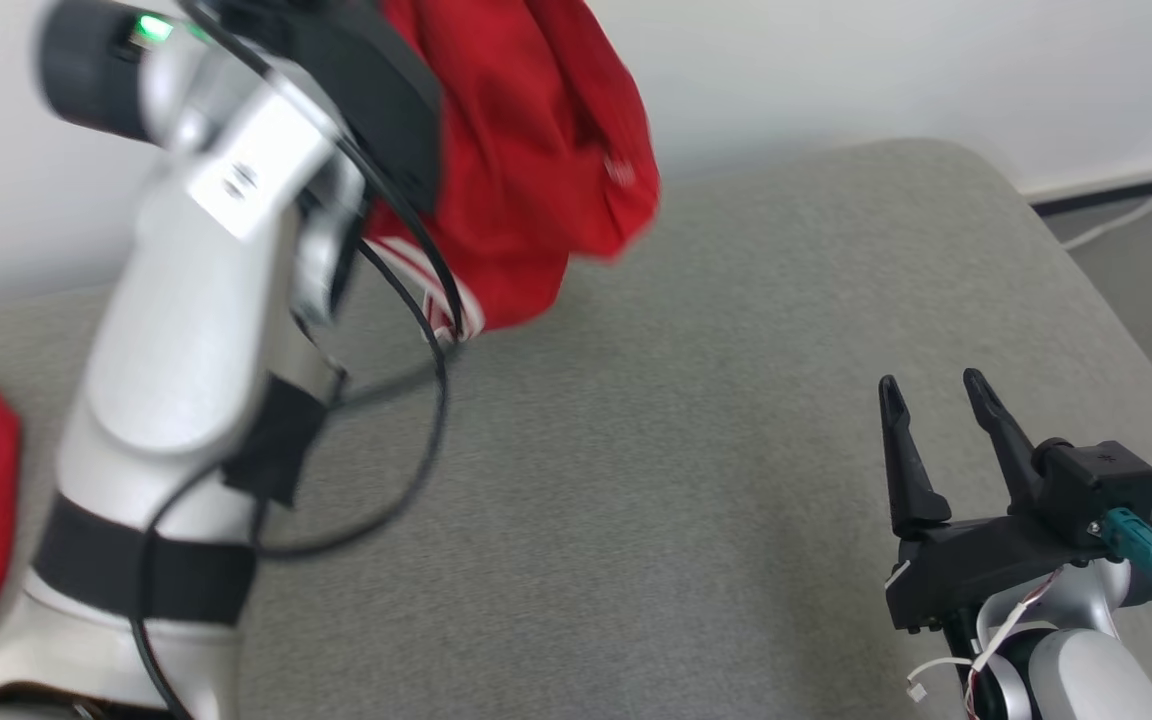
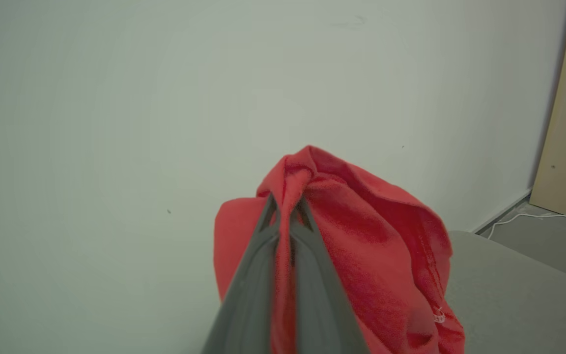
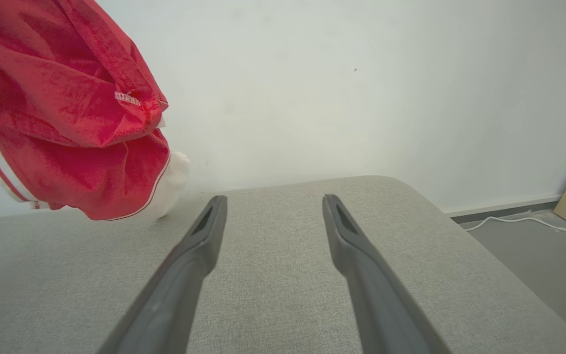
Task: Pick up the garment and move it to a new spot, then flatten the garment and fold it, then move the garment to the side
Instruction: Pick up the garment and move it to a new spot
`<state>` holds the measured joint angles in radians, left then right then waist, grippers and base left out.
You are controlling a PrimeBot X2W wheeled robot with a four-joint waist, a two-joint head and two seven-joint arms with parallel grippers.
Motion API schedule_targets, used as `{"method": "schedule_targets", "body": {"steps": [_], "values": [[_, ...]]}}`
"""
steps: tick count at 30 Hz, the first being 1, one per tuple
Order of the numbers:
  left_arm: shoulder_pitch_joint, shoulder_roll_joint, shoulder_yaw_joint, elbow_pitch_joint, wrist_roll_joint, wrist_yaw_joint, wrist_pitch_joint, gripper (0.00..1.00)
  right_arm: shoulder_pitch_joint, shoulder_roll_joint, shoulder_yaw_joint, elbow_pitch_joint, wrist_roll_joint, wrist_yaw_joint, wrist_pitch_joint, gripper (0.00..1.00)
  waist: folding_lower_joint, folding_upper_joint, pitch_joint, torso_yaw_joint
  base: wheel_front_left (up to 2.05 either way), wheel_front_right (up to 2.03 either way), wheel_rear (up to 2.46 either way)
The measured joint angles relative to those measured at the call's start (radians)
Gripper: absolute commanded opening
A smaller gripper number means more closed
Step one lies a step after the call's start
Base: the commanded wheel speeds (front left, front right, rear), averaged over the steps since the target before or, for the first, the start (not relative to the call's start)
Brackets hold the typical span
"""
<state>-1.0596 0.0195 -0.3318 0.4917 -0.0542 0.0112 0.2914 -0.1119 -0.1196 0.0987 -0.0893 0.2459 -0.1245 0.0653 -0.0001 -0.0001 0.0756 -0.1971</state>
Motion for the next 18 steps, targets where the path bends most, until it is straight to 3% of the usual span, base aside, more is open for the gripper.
{"method": "schedule_targets", "body": {"steps": [4,9,10,11,12,18], "values": [[0.054,0.008,-0.173,-0.059,-0.104,0.01,0.009,0.0,-0.002,0.013,0.007,0.011,0.0,0.0,-0.004,1.0,0.0001,0.0001,0.017,-0.042,0.0,0.0,0.0],[0.097,0.01,-0.283,-0.046,-0.159,0.03,0.017,0.0,-0.005,0.02,0.007,0.021,0.002,0.0,-0.005,1.0,0.0001,0.0001,0.04,-0.082,0.0,0.0,0.0],[0.106,0.01,-0.294,-0.034,-0.16,0.033,0.021,0.09,-0.005,0.02,0.007,0.021,0.006,0.0,-0.006,1.0,0.0001,0.0,0.046,-0.086,0.0,0.0,0.0],[0.116,0.01,-0.3,-0.022,-0.164,0.033,0.027,0.42,-0.005,0.021,0.007,0.022,0.008,0.0,-0.008,1.0,0.0001,0.0001,0.051,-0.09,0.0,0.0,0.0],[0.13,0.01,-0.303,-0.01,-0.167,0.033,0.035,1.0,-0.005,0.021,0.007,0.022,0.008,0.0,-0.011,1.0,0.0001,0.0001,0.055,-0.093,0.0,0.0,0.0],[0.227,0.014,-0.332,0.074,-0.207,0.031,0.094,1.0,0.0,0.021,-0.016,0.024,0.013,0.0,-0.018,1.0,0.0002,0.0001,0.066,-0.078,0.0,0.0,0.0]]}}
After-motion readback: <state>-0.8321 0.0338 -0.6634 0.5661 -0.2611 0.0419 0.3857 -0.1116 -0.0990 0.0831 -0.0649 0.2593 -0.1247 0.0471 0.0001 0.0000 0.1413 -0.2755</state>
